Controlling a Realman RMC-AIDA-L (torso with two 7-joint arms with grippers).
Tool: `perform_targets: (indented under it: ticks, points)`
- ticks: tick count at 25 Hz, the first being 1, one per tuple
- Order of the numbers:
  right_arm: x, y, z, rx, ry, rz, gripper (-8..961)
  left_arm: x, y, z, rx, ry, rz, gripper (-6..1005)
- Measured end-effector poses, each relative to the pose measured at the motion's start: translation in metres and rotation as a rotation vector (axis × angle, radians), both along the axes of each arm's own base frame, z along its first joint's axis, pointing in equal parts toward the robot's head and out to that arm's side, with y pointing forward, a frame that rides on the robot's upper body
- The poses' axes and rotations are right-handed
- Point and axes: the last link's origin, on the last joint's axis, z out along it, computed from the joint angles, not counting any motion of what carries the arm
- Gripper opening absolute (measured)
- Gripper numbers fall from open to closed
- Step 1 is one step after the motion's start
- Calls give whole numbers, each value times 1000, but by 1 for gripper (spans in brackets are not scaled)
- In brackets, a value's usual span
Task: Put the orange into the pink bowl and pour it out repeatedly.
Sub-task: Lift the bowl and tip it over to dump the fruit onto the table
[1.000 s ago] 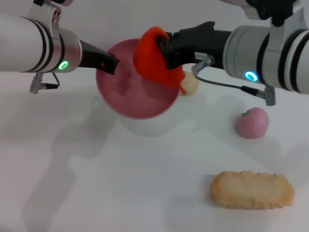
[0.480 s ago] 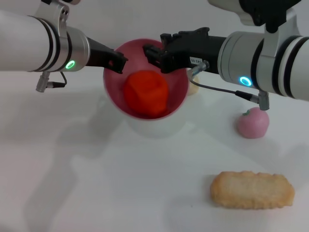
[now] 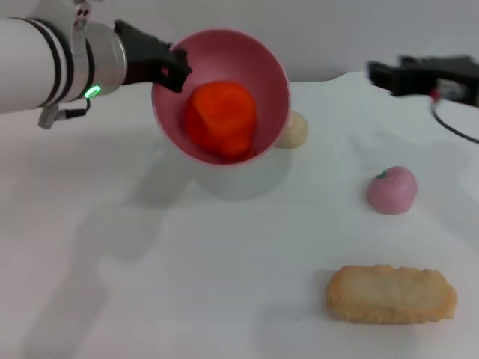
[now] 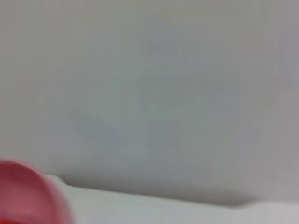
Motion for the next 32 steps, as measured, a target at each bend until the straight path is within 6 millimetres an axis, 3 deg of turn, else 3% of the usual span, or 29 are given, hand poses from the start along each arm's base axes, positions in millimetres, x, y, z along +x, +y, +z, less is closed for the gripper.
perform_targets:
  ticks: [6, 13, 17, 21, 25, 32]
  points:
    - [40, -1, -1, -13, 14, -126, 467, 8, -12, -7, 51, 77, -206, 46]
    - [54, -1, -2, -20, 7, -166, 467, 23, -24, -40, 7, 249, -365, 46]
    - [67, -4, 6, -7, -10, -204, 467, 25, -29, -57, -13, 365, -434, 46]
    - [90, -8, 27, 45, -16, -275, 467, 29, -35, -65, 15, 462, -515, 47]
    - [99, -10, 35, 66, -18, -297, 467, 35, -41, -70, 66, 542, -608, 47]
    - [104, -8, 29, 43, -28, -307, 468, 40, -58, -84, 182, 714, -800, 47]
